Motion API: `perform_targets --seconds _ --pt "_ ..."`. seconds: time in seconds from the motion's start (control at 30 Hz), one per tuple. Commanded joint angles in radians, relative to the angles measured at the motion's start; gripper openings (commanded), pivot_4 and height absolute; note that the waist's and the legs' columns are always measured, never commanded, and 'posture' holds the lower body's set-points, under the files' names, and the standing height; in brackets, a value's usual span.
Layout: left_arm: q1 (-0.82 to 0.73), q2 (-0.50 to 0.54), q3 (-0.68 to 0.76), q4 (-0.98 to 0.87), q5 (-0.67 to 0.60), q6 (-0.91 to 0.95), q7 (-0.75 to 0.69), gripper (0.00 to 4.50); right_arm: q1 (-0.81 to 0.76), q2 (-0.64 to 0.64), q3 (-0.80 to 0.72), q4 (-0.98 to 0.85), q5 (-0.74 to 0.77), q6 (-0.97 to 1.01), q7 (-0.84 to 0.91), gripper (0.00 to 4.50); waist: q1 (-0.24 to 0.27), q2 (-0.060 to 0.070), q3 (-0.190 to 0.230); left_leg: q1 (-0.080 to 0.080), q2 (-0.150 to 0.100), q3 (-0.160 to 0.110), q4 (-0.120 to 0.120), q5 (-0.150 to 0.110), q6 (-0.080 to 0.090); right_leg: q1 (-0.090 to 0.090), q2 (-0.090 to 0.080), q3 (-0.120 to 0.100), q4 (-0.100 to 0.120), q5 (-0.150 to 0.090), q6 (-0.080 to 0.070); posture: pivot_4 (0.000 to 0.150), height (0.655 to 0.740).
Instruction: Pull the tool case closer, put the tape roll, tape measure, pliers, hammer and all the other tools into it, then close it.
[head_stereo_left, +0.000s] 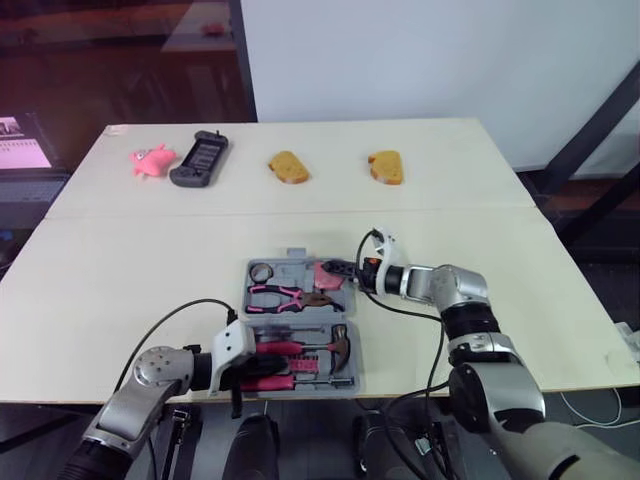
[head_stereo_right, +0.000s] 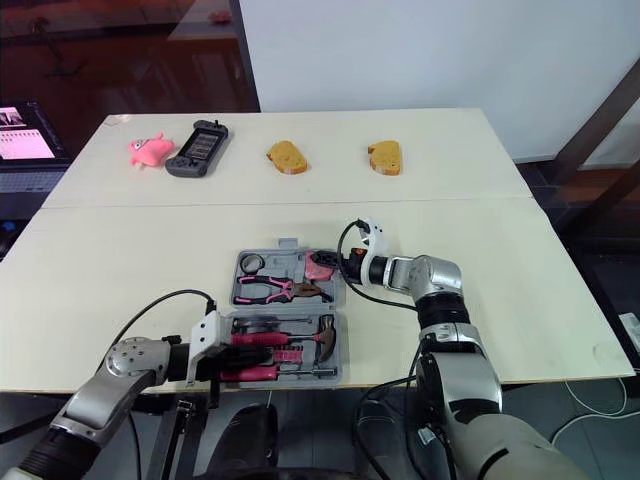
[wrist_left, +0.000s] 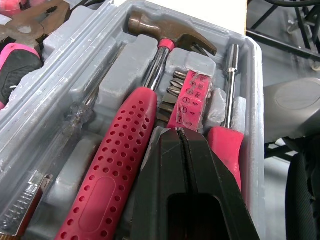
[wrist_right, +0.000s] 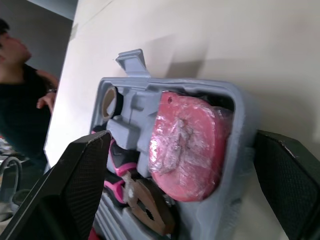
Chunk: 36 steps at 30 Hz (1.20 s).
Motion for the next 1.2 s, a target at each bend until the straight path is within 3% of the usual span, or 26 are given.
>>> perform_targets --seconds 0.03,0.27,0.63,0.8,1.07,1.2 --pt "0.022 0.015 -0.002 0.132 0.064 0.039 0.044 0.00 -0.026 0.047 -0.023 0.026 0.072 -0.024 0.117 4.48 -0.002 0.003 -0.002 0.000 0.000 0.000 0.000 0.000 0.000 0.000 0.000 0.000 0.000 0.000 0.000 0.150 0.7207" --pt "0.037 -0.022 0.064 0.155 0.012 0.033 0.090 0.00 -0.022 0.022 0.016 -0.025 0.075 -0.067 0.278 4.48 -0.001 0.010 -0.006 0.000 0.000 0.000 0.000 0.000 0.000 0.000 0.000 0.000 0.000 0.000 0.000 0.150 0.7207" --pt "0.067 -0.016 0.148 0.055 -0.060 0.031 0.097 0.00 0.031 -0.047 0.047 -0.153 0.117 -0.056 0.433 4.48 -0.003 0.010 -0.006 -0.001 0.000 0.000 0.000 0.000 0.000 -0.002 0.001 0.000 0.000 0.000 0.000 0.150 0.7207" --pt "0.108 -0.002 0.230 -0.047 -0.208 0.097 0.023 0.00 0.045 -0.074 0.054 -0.201 0.163 0.004 0.485 4.48 -0.003 0.006 -0.003 -0.003 0.000 0.000 -0.001 0.000 0.000 -0.004 0.001 0.000 0.000 -0.001 -0.001 0.150 0.7207" --pt "0.217 0.108 0.540 -0.072 -0.369 0.197 -0.005 0.00 0.075 -0.143 0.141 -0.343 0.213 0.091 0.611 4.48 -0.003 0.001 0.001 -0.005 0.000 0.000 -0.003 0.000 0.000 -0.006 0.001 0.000 -0.002 -0.002 -0.001 0.150 0.7207" --pt "0.286 0.150 0.670 -0.032 -0.376 0.167 -0.049 0.00 0.164 -0.249 0.206 -0.565 0.275 0.140 0.705 4.48 0.001 0.001 0.002 -0.006 0.000 0.000 -0.003 -0.001 0.000 -0.007 0.000 0.000 -0.003 -0.004 -0.005 0.150 0.7207"
